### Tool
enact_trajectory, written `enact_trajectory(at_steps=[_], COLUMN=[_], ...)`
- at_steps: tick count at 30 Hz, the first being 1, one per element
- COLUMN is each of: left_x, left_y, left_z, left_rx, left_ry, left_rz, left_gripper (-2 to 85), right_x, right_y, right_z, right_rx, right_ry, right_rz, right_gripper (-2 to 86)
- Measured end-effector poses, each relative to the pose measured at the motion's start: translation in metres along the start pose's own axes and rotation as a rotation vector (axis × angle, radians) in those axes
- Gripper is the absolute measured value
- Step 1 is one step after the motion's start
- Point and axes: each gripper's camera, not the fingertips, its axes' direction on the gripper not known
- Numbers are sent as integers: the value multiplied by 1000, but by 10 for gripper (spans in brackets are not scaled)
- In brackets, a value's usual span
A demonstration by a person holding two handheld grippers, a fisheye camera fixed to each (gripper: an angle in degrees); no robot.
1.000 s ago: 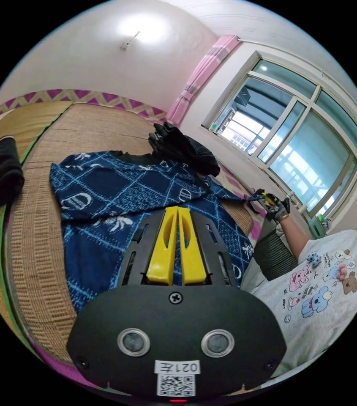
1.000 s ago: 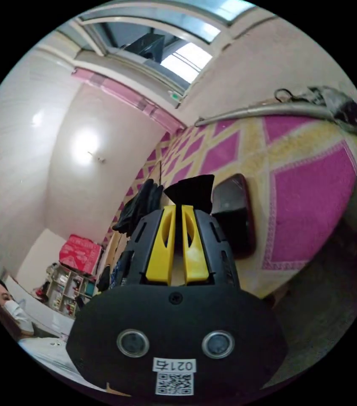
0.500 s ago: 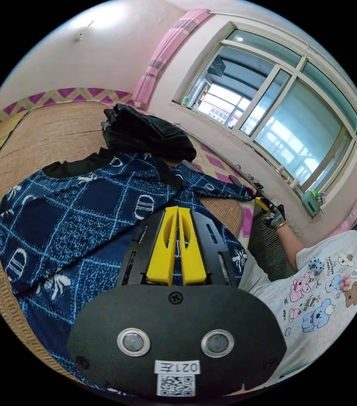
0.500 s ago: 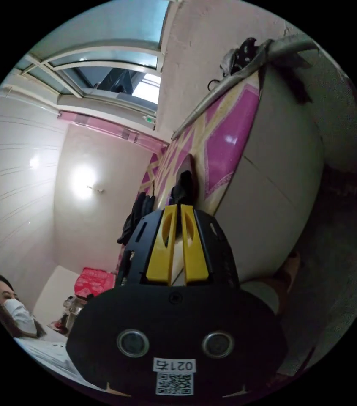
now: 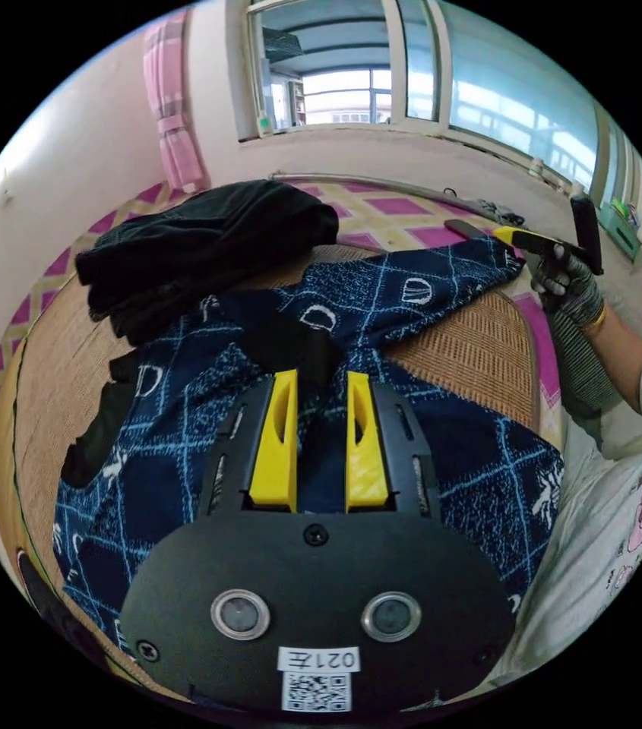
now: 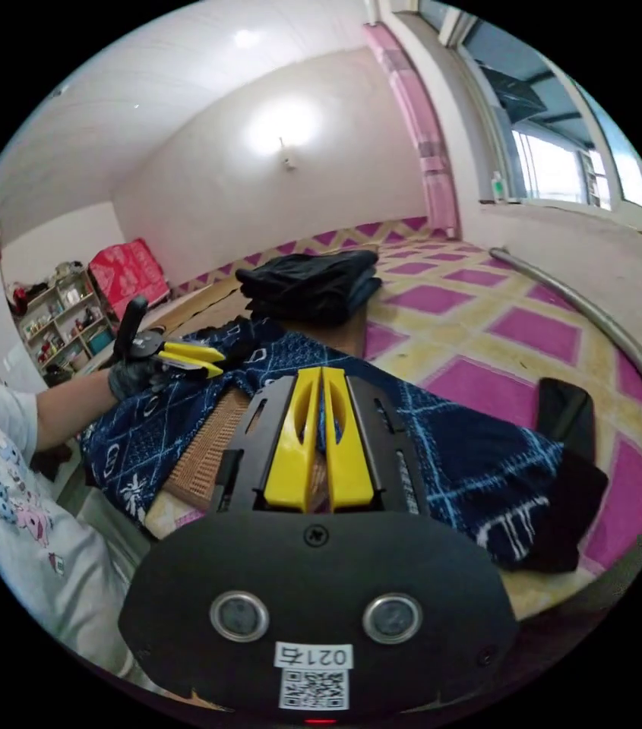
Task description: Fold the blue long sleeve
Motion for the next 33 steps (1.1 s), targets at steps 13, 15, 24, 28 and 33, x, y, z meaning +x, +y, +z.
enact_trajectory(at_steps=[13, 15, 24, 28, 33], left_x=[-160, -187, -266, -247, -231], left_y=[179, 237, 599, 747, 823], left_z=[-294, -366, -576, -598, -599], left_rx=[542, 597, 653, 844, 1017], left_ry=[-4, -99, -507, -507, -404], left_rz=[-447, -508, -1109, -1400, -1496], left_gripper=[-9, -9, -10, -9, -1], right_x=[32, 33, 34, 34, 31], right_y=[-25, -25, -26, -27, -28], right_z=[83, 86, 103, 109, 117], right_rx=[-235, -238, -269, -280, -307], right_ry=[-161, -170, -124, -108, -89], right_rz=[184, 192, 243, 259, 259], right_gripper=[-6, -6, -6, -6, -6])
